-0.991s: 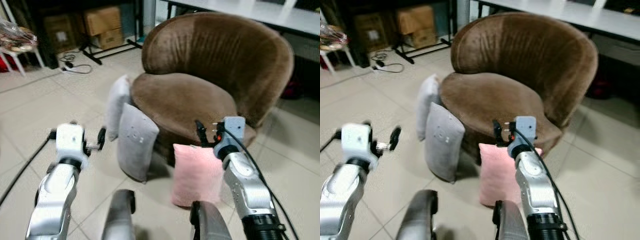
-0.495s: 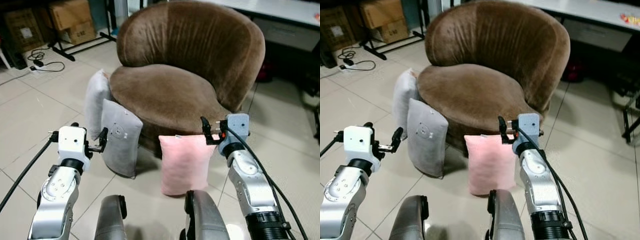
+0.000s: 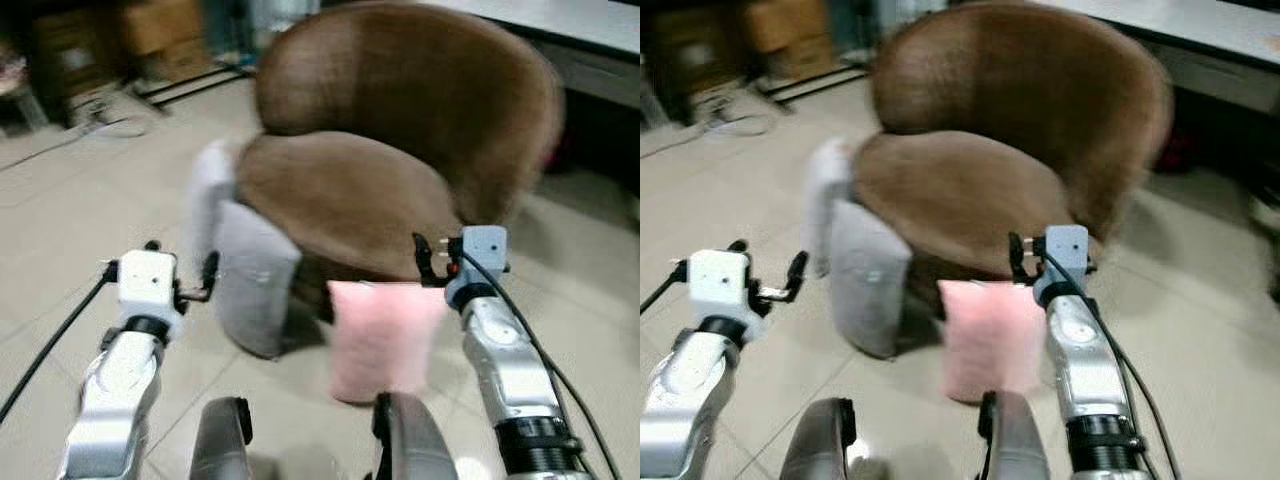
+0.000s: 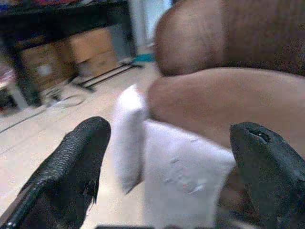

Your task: Move the pillow to the sofa from floor

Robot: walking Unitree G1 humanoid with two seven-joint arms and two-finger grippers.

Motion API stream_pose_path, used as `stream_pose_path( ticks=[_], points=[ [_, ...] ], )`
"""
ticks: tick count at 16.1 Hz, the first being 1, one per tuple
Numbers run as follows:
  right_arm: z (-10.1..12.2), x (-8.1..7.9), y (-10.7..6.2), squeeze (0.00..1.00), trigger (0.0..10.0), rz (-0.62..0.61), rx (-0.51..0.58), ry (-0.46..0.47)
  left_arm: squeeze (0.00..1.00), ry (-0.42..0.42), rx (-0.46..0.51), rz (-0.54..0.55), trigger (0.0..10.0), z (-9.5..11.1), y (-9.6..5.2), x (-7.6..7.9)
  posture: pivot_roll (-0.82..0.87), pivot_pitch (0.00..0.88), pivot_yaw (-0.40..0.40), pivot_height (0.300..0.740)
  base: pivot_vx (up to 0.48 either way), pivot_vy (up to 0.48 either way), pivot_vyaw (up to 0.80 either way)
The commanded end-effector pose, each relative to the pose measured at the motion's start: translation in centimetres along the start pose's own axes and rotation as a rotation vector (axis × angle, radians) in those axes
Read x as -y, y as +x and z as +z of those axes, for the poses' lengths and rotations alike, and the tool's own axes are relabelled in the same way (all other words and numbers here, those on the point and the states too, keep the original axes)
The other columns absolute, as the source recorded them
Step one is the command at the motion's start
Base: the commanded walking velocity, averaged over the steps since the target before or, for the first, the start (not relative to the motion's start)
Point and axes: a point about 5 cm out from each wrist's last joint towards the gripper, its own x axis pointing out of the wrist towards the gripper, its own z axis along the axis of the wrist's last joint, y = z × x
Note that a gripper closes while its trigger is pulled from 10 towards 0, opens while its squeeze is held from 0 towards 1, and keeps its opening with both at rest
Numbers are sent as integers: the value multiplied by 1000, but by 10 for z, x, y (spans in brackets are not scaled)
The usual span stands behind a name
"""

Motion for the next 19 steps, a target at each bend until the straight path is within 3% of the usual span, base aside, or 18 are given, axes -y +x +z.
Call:
stream_pose_path(
  ticks=[1, 3, 4, 5, 12, 19],
  points=[
    [-1, 4, 1, 1000, 10000, -19, -8, -12, 1000, 7, 19, -18, 10000, 5, 3, 4, -14, 0, -42, 585, 285, 0, 0],
    [-1, 6, 0, 1000, 10000, -22, -12, -7, 1000, 9, 17, -19, 10000, 5, 4, 4, -14, 0, -38, 585, 298, 0, 0],
    [-1, 6, 0, 243, 10000, -22, -13, -2, 1000, 10, 18, -27, 10000, 6, 5, 4, -23, 0, -30, 585, 334, 0, 0],
    [-1, 7, -1, 0, 10000, -23, -12, 0, 1000, 10, 17, -32, 10000, 5, 6, 4, -27, 0, -26, 585, 349, 0, 0],
    [-2, 9, -1, 0, 10000, -30, -22, 28, 1000, 6, 21, -42, 10000, 6, 8, 7, -24, 0, -29, 585, 386, 0, -296],
    [1, 9, 1, 0, 10000, -21, -14, 17, 1000, 2, 21, -34, 10000, 6, 10, 7, -25, 0, -27, 585, 404, 0, 0]
  ],
)
